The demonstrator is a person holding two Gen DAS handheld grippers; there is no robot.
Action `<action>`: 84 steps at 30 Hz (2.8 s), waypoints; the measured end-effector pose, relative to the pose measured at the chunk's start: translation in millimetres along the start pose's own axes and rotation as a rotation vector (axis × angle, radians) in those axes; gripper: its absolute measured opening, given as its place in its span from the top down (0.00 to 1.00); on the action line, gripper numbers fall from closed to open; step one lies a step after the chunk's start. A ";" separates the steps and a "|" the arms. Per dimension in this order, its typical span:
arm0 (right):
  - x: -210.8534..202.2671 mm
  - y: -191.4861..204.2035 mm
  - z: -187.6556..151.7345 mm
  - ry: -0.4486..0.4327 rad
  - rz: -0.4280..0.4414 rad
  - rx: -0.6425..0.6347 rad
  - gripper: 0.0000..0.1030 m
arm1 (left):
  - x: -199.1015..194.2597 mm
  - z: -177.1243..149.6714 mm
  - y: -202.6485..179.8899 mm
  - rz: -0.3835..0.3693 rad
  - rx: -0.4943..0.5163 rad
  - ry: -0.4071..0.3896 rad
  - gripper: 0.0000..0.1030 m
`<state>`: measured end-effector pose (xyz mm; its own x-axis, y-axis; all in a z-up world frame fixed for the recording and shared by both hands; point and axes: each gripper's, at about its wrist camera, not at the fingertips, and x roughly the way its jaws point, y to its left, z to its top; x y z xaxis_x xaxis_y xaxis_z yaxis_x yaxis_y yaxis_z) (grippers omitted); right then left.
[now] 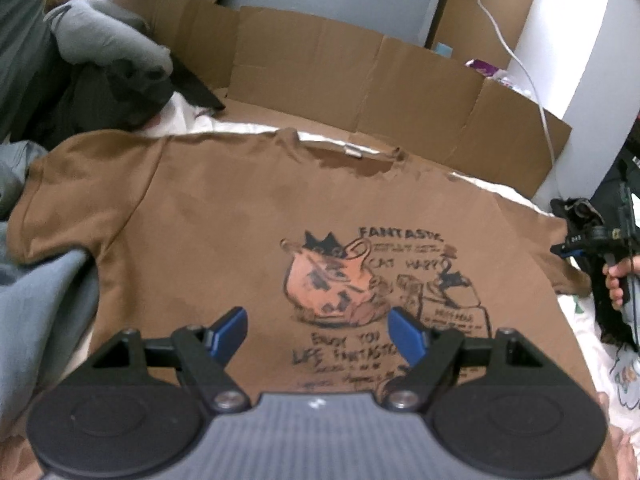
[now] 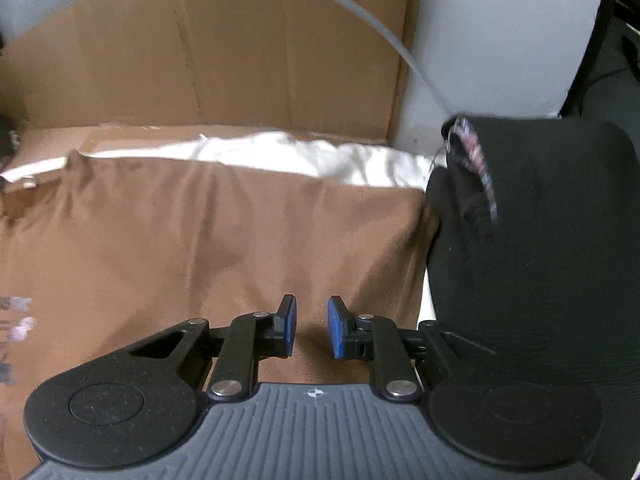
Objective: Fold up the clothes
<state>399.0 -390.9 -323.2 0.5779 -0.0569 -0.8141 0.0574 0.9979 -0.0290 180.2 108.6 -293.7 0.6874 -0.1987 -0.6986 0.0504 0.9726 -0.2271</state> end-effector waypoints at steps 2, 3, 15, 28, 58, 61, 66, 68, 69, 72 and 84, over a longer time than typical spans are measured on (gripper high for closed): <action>9.7 -3.6 0.7 -0.001 -0.027 0.034 0.77 | 0.5 -2.1 5.3 0.002 -0.011 0.002 0.23; 12.5 -8.3 2.7 -0.009 -0.037 0.072 0.77 | 0.5 -2.5 7.3 0.001 -0.018 0.001 0.23; 41.9 -21.6 18.8 -0.080 -0.128 0.311 0.79 | 2.4 -2.5 19.0 0.002 -0.059 -0.004 0.23; 39.3 -40.7 40.7 -0.105 -0.174 0.465 0.78 | 10.5 -8.2 7.1 -0.024 -0.022 0.010 0.22; 68.8 -43.8 41.3 -0.123 -0.278 0.555 0.78 | 15.7 -14.2 6.7 -0.025 -0.029 0.035 0.22; 63.4 -55.9 44.2 -0.151 -0.238 0.687 0.76 | 12.9 -11.9 5.4 -0.029 -0.022 0.021 0.22; 47.6 -68.8 48.4 -0.153 -0.128 0.853 0.53 | 10.7 -7.5 1.4 -0.046 -0.021 0.000 0.22; 38.6 -69.6 48.2 -0.125 -0.101 0.877 0.48 | 9.7 -6.0 -1.5 -0.054 -0.015 -0.005 0.22; 34.1 -69.8 47.9 -0.109 -0.086 0.888 0.47 | 8.8 -5.6 -3.5 -0.058 -0.008 -0.006 0.22; 18.2 -68.8 47.7 -0.046 -0.049 0.899 0.44 | 4.4 -5.9 -11.8 -0.058 0.027 -0.009 0.22; -85.9 -31.2 76.7 0.066 0.023 0.525 0.36 | -23.8 15.1 -72.1 -0.058 0.136 -0.012 0.22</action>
<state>410.0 -419.5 -207.9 0.5322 -0.0165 -0.8464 0.4548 0.8488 0.2695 171.2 45.0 -250.5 0.6889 -0.2546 -0.6786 0.1875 0.9670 -0.1724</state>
